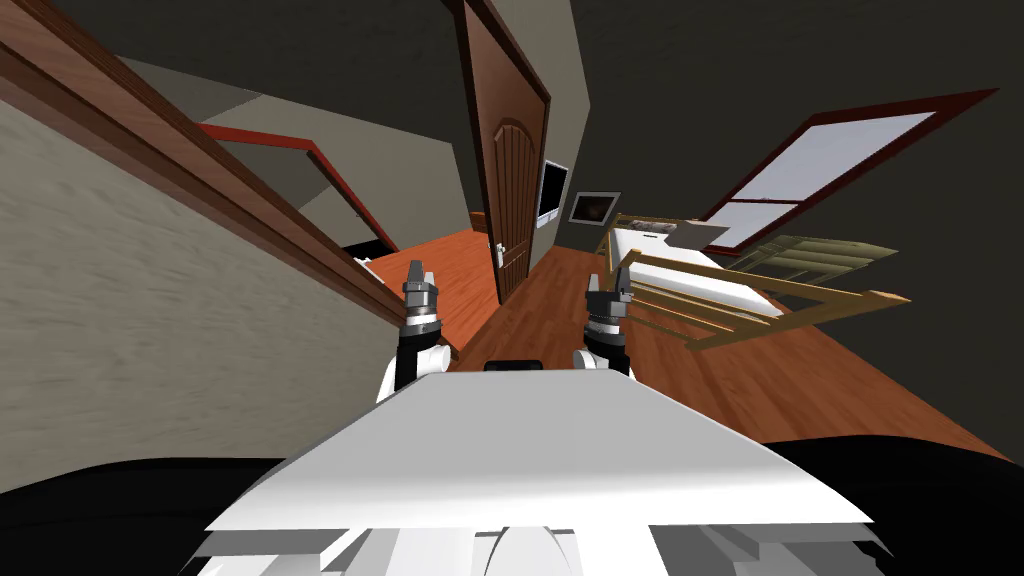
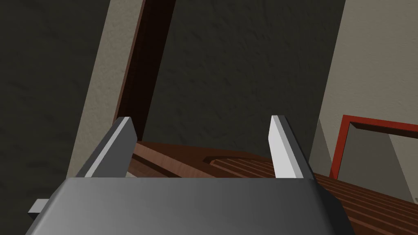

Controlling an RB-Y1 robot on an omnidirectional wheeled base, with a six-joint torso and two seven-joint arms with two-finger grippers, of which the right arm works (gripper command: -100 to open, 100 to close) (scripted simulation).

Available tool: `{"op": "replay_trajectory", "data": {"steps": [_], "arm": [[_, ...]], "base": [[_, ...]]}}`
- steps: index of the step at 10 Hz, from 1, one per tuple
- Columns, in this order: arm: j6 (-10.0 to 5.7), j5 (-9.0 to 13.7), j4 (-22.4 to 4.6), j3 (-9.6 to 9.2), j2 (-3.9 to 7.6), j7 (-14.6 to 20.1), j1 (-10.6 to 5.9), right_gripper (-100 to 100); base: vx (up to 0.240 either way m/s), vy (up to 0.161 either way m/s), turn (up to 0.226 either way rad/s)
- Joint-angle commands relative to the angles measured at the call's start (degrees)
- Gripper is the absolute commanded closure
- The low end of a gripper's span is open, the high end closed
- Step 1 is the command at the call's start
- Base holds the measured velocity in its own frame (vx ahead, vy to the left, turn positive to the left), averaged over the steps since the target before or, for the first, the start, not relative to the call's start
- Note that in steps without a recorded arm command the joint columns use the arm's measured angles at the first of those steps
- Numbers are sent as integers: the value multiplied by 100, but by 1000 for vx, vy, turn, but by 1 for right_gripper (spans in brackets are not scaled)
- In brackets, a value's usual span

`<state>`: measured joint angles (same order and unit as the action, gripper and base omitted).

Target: Push the door open

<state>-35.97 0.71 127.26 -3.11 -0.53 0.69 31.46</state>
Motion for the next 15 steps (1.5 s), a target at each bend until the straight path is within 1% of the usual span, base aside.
{"op": "replay_trajectory", "data": {"steps": [1,2,3,5,6,12,15], "arm": [[17,-42,-216,-7,62,48,-143,-100],[23,-55,-285,-10,80,63,-188,-100],[34,-82,-423,-15,115,94,-280,-100],[49,-116,-600,-21,154,134,-397,-100],[65,-154,-800,-28,196,178,-529,-100],[123,-293,-1519,-52,320,338,-1005,-100],[158,-377,-1956,-67,375,435,-1294,-100]], "base": [[53,-31,103],[97,-45,99],[105,-48,67],[79,-45,60],[95,-48,117],[83,-52,85],[84,-58,89]]}}
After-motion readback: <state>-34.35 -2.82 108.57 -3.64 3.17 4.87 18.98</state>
